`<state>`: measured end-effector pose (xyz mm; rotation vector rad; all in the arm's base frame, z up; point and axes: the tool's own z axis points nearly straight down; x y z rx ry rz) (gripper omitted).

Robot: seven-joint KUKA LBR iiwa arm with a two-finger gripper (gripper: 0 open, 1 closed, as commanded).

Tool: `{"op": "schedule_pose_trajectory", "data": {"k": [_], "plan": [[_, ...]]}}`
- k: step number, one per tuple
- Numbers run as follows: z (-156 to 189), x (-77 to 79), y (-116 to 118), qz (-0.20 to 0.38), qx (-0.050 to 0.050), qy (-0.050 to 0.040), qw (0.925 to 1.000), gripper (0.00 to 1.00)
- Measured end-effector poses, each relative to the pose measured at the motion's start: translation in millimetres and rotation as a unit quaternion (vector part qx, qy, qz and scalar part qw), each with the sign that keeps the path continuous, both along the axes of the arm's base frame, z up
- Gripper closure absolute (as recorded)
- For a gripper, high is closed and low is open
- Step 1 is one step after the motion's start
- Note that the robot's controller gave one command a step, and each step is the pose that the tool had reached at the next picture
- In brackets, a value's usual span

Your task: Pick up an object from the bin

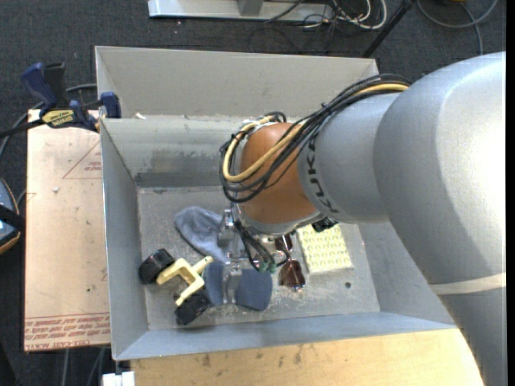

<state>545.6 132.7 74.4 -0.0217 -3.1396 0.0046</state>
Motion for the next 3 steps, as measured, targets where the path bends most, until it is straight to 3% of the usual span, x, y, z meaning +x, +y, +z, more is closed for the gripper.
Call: {"op": "schedule_pose_trajectory", "data": {"k": [1,3], "plan": [[0.8,6.6,2.9,-0.093,0.005,-0.0058,0.9957,1.0],[4.7,4.9,1.2,-0.114,0.005,-0.0033,0.9935,1.0]]}}
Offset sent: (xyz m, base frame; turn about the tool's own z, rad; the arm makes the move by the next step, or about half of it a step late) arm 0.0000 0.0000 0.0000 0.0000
